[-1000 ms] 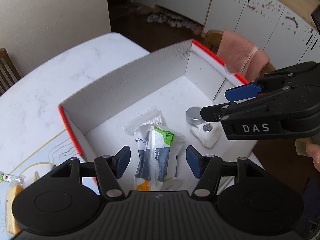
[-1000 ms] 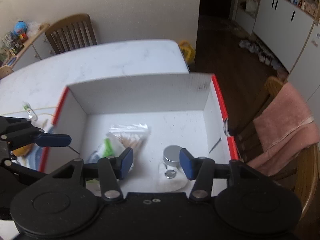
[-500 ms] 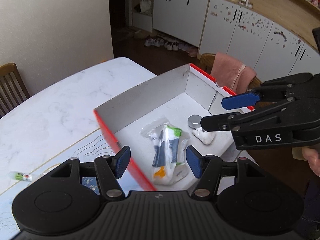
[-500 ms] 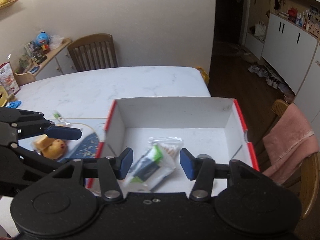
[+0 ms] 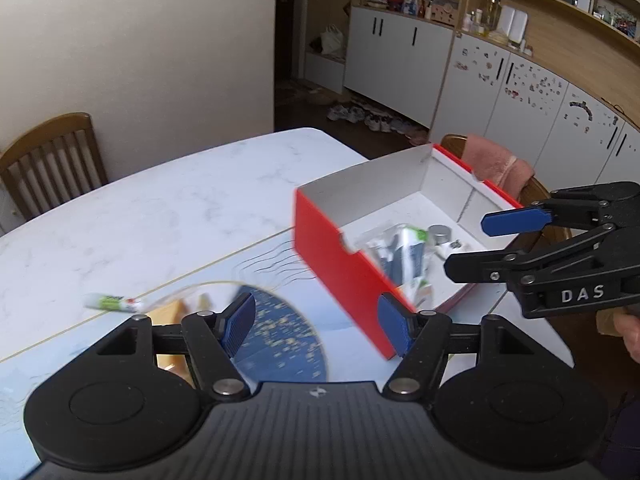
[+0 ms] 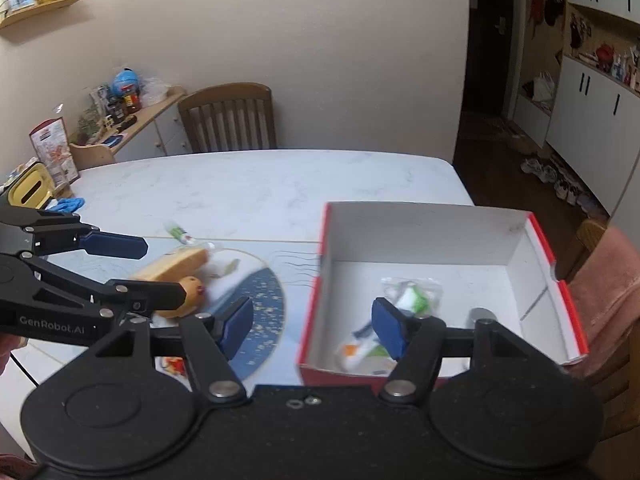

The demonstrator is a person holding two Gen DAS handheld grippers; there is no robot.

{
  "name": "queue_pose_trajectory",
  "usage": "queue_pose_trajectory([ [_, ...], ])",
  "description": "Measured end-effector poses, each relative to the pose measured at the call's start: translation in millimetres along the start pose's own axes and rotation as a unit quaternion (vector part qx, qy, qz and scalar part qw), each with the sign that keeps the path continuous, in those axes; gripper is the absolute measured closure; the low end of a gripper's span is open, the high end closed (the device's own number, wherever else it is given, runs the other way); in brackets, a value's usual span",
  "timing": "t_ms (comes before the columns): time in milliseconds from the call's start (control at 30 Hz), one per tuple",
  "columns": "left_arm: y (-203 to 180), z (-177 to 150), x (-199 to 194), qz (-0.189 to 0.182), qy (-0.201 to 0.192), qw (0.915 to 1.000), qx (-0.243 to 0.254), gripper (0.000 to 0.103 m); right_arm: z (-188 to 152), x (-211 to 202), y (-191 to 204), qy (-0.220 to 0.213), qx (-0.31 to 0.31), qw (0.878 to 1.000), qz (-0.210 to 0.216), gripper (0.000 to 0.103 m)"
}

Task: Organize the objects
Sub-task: 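Withdraw both grippers from the shoebox toward the remaining items on the table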

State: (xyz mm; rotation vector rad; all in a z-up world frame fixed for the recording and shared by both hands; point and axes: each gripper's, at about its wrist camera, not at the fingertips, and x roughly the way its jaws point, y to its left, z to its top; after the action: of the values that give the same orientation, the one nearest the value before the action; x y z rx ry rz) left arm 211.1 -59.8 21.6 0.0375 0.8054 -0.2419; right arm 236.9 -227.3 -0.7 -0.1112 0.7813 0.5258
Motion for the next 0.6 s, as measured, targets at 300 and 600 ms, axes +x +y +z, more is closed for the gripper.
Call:
queue_pose_trajectory([
  [300,54.1,-41.0,-34.8,0.010,-0.019,0.9984,-0.052,0.026,-9.9,1.7,43.2,-0.006,-0.008,1.000,0.016,0.021],
  [600,101.4,-80.3,-53.7,0.037,-0.028,0.9951,-0.088,0.022,-28.1,14.5,81.9,0.003,-0.019,0.999,0.028,0.009],
])
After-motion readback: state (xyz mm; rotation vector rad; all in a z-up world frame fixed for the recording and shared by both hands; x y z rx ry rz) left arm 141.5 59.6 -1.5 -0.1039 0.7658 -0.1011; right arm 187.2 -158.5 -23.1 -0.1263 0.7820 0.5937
